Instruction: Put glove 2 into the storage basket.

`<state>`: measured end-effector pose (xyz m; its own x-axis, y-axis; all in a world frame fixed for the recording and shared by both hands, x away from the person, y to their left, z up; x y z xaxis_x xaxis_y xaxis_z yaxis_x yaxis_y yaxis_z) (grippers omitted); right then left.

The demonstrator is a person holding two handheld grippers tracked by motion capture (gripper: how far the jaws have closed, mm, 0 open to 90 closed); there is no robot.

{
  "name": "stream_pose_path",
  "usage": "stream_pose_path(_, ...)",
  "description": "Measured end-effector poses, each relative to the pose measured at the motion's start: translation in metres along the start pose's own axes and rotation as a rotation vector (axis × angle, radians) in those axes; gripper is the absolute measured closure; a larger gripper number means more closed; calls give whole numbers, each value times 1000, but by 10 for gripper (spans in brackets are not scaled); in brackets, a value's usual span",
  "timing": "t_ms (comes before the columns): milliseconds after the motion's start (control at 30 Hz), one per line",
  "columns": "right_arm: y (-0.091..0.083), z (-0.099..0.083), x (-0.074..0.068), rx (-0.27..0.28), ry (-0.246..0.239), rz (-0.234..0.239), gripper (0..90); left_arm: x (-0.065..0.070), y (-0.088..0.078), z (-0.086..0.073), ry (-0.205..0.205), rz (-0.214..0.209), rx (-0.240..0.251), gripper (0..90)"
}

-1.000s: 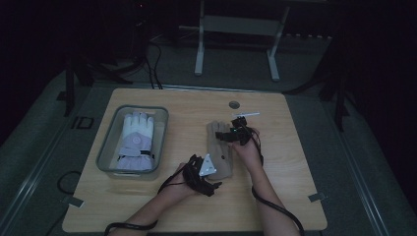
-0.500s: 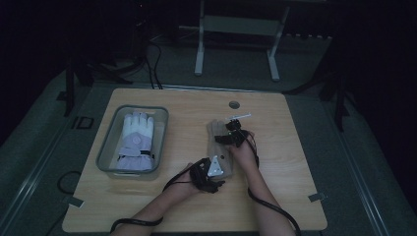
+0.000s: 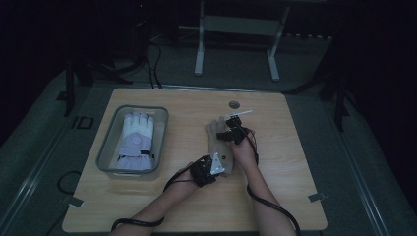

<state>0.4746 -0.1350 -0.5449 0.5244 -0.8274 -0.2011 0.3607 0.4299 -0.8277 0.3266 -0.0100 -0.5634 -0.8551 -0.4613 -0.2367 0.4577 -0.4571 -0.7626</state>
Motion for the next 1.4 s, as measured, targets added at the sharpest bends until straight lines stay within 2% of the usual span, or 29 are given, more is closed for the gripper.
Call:
stream_pose_path(133,-9,5,-6,39,6,41,725,0,-11,4,-10,15,-5,810)
stream_pose_path(267,-16,11,-13,50,-6,51,724,-1,-23,8,-3,42,-11,809)
stream_pose_path(400,-23,16,-18,65,-11,63,724,-4,-36,9,-16,51,-11,809)
stream_pose_path(467,-26,18,-20,72,-16,70,724,-5,-42,10,-6,67,-11,809)
stream_pose_path(667,-37,30,-35,99,-46,82,724,-10,-56,10,-23,84,-8,809)
stream_pose_path(800,-41,36,-43,111,-60,74,723,-15,-61,7,-37,84,-9,809)
stream_pose_path(1000,-44,45,-55,119,-83,80,723,-19,-72,2,-47,110,-13,809)
stream_pose_path(1200,-44,57,-73,130,-109,109,723,-26,-89,-5,-49,135,-15,809)
stream_pose_path(1333,-45,65,-84,143,-113,128,723,-34,-107,-16,-78,152,-7,809)
stream_pose_path(1400,-43,69,-91,144,-116,150,723,-36,-114,-20,-78,162,-11,809)
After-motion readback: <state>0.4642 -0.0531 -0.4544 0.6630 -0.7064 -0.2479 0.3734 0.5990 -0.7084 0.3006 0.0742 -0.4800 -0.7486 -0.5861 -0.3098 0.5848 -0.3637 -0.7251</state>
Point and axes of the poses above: each handheld gripper's, and its own axes: y roughly forward along the jaws, z roughly out of its top, x roughly to its right, the point moved 2 cm from there along y, roughly forward along the jaws, and after that the axes turned 6 degrees about -x, right-handed, at the moved point
